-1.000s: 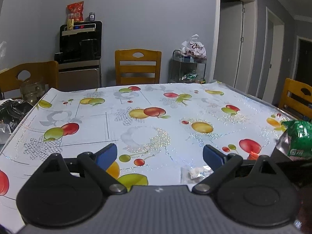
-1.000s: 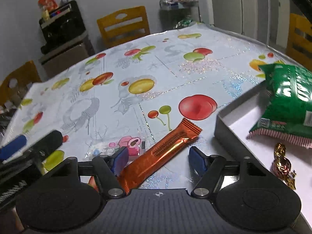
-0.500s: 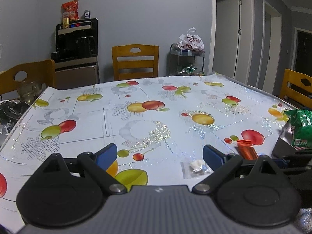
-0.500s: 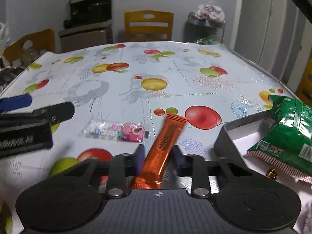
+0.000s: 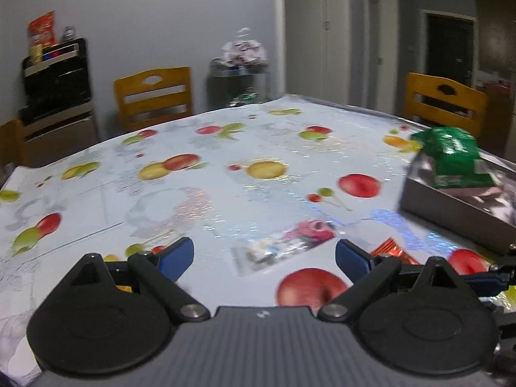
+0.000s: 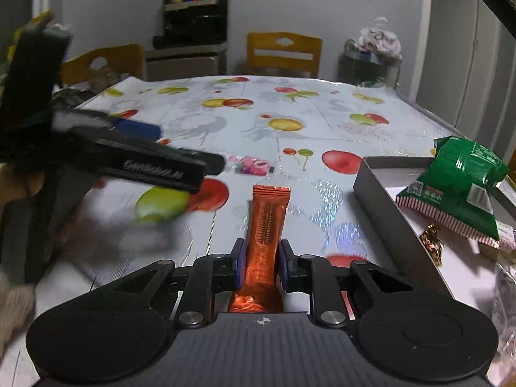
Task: Organize snacks
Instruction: 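Grasp the orange candy bar with the right tool, then grasp the clear candy packet with the left tool while the right tool holds the candy bar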
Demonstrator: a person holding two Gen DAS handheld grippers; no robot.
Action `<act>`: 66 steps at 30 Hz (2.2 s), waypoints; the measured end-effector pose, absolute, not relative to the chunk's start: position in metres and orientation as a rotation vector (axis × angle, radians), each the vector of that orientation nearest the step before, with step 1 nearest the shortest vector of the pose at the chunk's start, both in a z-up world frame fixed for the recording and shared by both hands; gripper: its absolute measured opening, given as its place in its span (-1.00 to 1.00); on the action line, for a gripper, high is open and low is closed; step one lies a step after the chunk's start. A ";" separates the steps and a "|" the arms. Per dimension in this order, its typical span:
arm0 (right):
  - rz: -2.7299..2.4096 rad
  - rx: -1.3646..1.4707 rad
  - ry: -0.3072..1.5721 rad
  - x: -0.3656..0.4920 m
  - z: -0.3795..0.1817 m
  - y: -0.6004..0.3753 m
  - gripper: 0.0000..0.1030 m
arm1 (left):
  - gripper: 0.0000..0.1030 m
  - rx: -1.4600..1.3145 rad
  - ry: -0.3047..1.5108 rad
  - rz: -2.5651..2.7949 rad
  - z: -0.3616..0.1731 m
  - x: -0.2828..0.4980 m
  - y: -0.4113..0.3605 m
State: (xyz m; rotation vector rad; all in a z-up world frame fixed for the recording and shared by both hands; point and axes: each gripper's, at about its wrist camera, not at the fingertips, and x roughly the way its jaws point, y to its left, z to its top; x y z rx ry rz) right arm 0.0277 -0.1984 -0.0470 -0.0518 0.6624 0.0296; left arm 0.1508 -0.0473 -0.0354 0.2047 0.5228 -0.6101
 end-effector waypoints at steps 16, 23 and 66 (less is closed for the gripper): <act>0.128 0.009 0.650 -0.001 -0.047 -0.215 -0.56 | 0.85 0.246 0.666 -0.702 -0.049 0.197 -0.088; 0.139 0.036 0.646 -0.004 -0.048 -0.224 -0.56 | 0.57 0.248 0.651 -0.733 -0.049 0.184 -0.085; 0.161 -0.027 0.606 -0.011 -0.052 -0.235 -0.10 | 0.42 0.240 0.642 -0.612 -0.043 0.071 -0.069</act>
